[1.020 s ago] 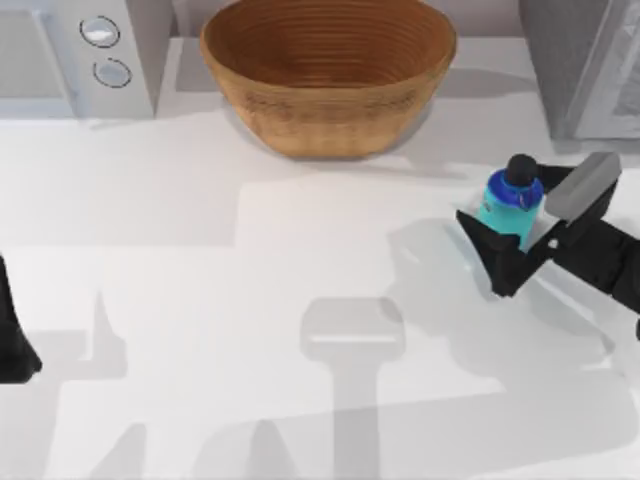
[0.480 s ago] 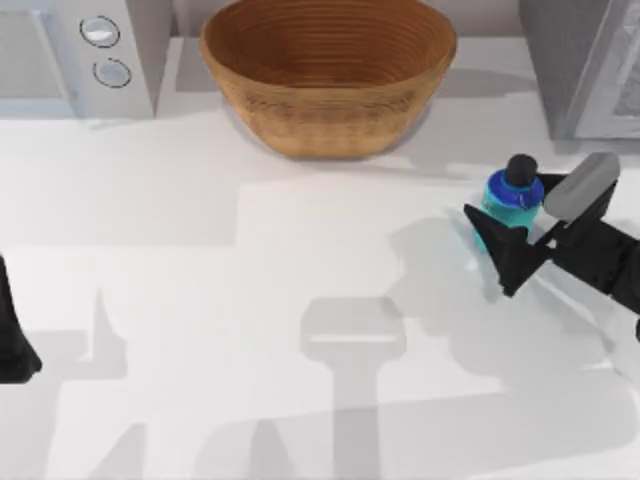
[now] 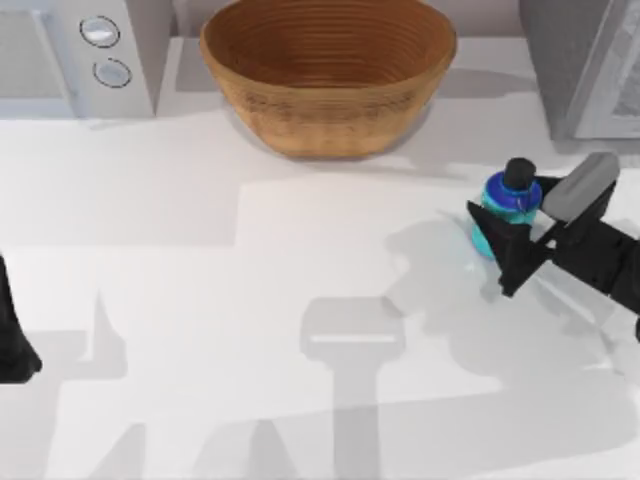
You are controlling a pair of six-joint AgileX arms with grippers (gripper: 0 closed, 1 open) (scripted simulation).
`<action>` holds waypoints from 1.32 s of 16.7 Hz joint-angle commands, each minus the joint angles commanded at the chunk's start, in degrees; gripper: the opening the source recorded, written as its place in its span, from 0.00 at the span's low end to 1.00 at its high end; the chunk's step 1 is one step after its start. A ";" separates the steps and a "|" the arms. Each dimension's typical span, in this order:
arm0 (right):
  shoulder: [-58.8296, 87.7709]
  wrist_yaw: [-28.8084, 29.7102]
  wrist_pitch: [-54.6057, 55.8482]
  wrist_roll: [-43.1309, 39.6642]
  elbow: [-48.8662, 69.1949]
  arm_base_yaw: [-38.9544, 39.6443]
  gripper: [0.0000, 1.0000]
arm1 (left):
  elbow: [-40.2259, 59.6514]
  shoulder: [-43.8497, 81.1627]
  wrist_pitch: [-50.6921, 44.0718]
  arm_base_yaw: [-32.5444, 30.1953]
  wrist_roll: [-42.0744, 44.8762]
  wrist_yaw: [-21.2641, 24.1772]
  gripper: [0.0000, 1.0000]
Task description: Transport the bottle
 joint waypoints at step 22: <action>0.07 -15.09 -43.19 -29.86 15.21 -19.08 0.00 | 0.00 0.00 0.00 0.00 0.00 0.00 1.00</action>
